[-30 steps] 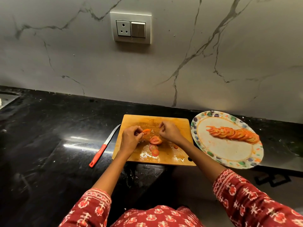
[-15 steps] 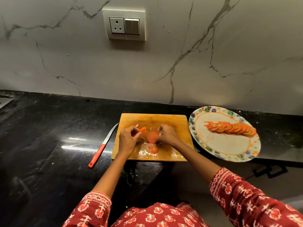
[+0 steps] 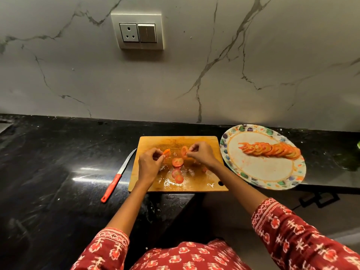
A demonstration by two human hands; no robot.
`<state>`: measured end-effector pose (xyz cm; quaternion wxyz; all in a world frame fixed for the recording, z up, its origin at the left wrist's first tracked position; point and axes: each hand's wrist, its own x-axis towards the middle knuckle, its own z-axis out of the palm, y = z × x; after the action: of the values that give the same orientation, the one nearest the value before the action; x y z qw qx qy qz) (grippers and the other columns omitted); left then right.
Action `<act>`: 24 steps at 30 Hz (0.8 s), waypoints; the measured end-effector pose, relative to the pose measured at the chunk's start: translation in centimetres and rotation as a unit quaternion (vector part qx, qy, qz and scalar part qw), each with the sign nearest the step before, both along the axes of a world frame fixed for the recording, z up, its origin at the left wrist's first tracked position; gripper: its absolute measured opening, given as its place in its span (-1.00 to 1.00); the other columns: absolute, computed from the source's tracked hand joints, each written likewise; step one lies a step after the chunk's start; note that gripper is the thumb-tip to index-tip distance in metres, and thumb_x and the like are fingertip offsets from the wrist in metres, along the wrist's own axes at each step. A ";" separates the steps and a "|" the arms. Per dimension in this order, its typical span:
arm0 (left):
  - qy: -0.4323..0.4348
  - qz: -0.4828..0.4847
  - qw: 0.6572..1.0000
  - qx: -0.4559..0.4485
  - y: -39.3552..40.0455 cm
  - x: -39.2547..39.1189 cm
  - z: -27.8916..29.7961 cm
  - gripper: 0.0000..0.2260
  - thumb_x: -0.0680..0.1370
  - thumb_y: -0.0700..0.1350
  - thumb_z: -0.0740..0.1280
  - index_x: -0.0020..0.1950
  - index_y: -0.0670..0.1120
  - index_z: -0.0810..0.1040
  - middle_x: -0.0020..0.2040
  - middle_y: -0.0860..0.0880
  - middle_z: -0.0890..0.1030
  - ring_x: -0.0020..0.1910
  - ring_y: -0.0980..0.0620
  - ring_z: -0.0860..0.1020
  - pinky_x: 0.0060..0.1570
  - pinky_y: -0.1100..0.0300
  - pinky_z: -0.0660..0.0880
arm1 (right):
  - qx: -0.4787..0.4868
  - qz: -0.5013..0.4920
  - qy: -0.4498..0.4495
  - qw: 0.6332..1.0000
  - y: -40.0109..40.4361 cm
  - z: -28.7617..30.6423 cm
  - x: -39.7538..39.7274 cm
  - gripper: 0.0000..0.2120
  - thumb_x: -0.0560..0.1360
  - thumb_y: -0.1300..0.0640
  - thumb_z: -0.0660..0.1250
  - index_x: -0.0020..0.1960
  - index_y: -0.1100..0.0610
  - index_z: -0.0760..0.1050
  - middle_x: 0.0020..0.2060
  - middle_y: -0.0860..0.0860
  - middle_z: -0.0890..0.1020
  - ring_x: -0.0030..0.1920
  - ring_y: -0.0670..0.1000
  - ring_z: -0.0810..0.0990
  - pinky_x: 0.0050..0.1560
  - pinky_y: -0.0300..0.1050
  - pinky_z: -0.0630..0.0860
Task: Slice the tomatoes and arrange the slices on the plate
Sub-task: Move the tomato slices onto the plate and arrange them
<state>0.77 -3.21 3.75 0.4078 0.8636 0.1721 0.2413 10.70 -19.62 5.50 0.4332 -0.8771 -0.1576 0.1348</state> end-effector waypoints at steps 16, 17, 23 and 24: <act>0.000 -0.095 0.995 -0.004 -6.2 5.1 1.0 -0.91 0.42 -0.22 0.45 -0.12 -0.09 0.60 -0.21 0.04 0.58 -0.24 0.21 0.52 -0.28 0.48 0.43 | 0.068 -0.128 0.032 0.989 -9.1 0.7 3.6 -0.93 0.44 0.29 0.38 -0.20 0.21 0.51 -0.28 0.10 0.58 -0.33 -0.04 0.54 -0.44 -0.25 0.49; 0.000 -0.107 0.994 -0.008 -6.9 5.6 0.9 -0.91 0.42 -0.22 0.44 -0.12 -0.09 0.59 -0.21 0.05 0.58 -0.24 0.23 0.51 -0.27 0.48 0.44 | 0.071 -0.145 0.026 0.987 -10.2 0.8 3.8 -0.93 0.43 0.31 0.38 -0.21 0.22 0.52 -0.30 0.12 0.59 -0.34 -0.03 0.55 -0.45 -0.25 0.49; 0.030 -0.172 0.984 -0.034 -11.6 9.2 0.6 -0.92 0.44 -0.16 0.43 -0.11 -0.08 0.58 -0.20 0.05 0.57 -0.22 0.19 0.53 -0.24 0.43 0.46 | 0.048 -0.243 0.040 0.968 -17.2 0.9 6.7 -0.86 0.41 0.37 0.37 -0.29 0.21 0.53 -0.26 0.19 0.61 -0.30 0.09 0.60 -0.24 -0.03 0.61; 0.032 -0.179 0.983 -0.035 -12.3 9.7 0.6 -0.92 0.44 -0.16 0.43 -0.11 -0.08 0.58 -0.21 0.06 0.56 -0.23 0.20 0.52 -0.25 0.43 0.47 | 0.042 -0.253 0.042 0.966 -18.0 0.8 7.2 -0.87 0.40 0.37 0.37 -0.28 0.20 0.54 -0.24 0.19 0.63 -0.25 0.13 0.63 -0.16 0.04 0.63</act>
<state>10.51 -15.55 4.30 0.4689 0.8728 0.0366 0.1304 17.89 -37.59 6.33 0.4955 -0.8632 0.0819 0.0511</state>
